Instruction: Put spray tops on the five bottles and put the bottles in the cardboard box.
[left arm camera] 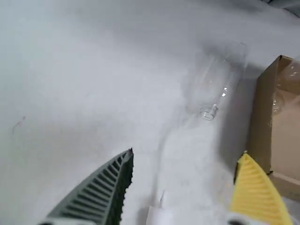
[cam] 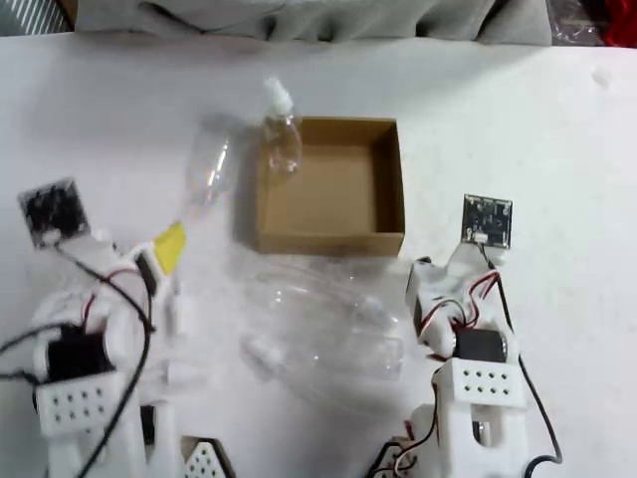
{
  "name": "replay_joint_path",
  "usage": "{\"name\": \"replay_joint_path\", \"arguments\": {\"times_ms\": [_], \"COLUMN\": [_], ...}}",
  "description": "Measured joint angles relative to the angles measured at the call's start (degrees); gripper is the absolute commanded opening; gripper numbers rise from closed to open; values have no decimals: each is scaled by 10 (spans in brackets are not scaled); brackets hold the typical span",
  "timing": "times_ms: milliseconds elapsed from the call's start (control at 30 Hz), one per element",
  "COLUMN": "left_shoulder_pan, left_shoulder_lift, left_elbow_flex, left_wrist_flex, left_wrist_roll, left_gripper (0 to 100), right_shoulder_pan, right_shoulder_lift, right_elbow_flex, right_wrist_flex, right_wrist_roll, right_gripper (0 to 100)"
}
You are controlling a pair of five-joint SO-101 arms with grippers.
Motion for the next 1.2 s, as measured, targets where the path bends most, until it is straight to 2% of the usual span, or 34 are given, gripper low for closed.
{"name": "replay_joint_path", "arguments": {"times_ms": [400,867,1200], "left_shoulder_pan": [98,112,112], "left_shoulder_lift": [390,894,1140], "left_elbow_flex": [-285,-682,-910], "left_wrist_flex": [-50,-52,-52], "left_wrist_roll": [-11,-89,-110], "left_gripper": [321,321,317], "right_shoulder_pan": [0,-1,-1], "right_shoulder_lift": [0,0,0], "right_elbow_flex": [12,12,12], "right_wrist_flex": [0,0,0], "right_wrist_roll": [36,36,36], "right_gripper": [155,155,155]}}
